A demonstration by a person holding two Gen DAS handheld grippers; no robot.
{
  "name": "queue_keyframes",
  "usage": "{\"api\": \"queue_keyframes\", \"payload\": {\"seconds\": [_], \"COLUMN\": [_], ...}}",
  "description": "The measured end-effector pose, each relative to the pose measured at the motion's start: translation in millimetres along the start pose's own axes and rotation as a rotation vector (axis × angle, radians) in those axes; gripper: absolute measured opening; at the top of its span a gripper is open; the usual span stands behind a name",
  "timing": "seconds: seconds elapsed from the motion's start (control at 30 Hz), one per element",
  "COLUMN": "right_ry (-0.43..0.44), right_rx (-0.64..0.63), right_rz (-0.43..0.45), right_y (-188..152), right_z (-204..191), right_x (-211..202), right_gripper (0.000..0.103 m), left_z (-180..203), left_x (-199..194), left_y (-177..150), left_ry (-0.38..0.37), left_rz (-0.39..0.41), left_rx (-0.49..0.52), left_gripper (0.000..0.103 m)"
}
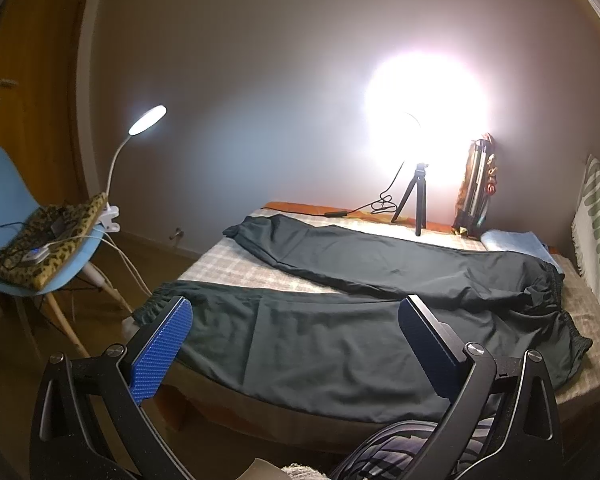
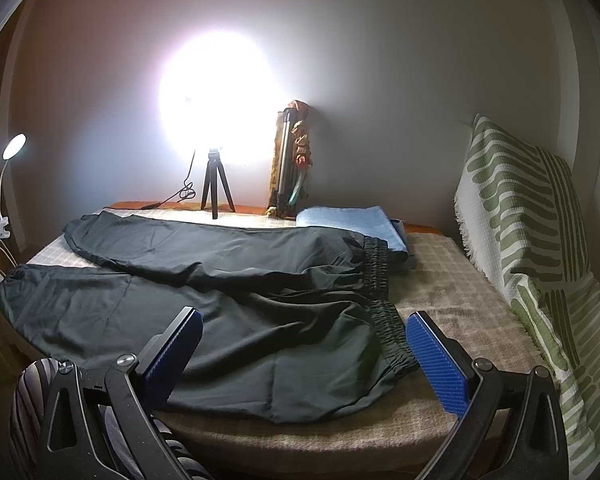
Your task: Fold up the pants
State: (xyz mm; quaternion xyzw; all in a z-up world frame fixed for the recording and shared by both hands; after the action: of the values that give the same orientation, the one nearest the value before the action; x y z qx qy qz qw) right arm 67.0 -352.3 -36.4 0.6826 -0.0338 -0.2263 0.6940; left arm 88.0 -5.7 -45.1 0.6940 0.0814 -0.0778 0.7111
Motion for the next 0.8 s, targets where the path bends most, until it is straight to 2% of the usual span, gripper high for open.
{"api": "queue_keyframes", "payload": {"seconds": [0.8], "right_ry": [0.005], "right_rx": [0.006], "right_rz": [-0.001], "right_y": [-1.7], "right_z": [-0.7], "right_x": [-0.3], "right_gripper": [0.103], "left_z": [0.1], "left_x": [0.4], "left_y": [-1.7], "left_ry": [0.0], "left_rz": [0.002], "left_rx": [-0.006], "left_gripper": [0.103]}}
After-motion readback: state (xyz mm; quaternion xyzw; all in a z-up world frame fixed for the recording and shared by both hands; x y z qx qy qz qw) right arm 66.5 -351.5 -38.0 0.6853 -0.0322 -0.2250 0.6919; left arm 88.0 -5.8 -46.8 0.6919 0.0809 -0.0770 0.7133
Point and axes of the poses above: each gripper's, at about its wrist camera, not at the fingertips, and x roughly the way its jaws point, z to its right, y to its top, the point moved 10 cm from there along x, roughly the way its jaws point, and after that the axes turned 14 degrees about z, right-handed, at the moved point
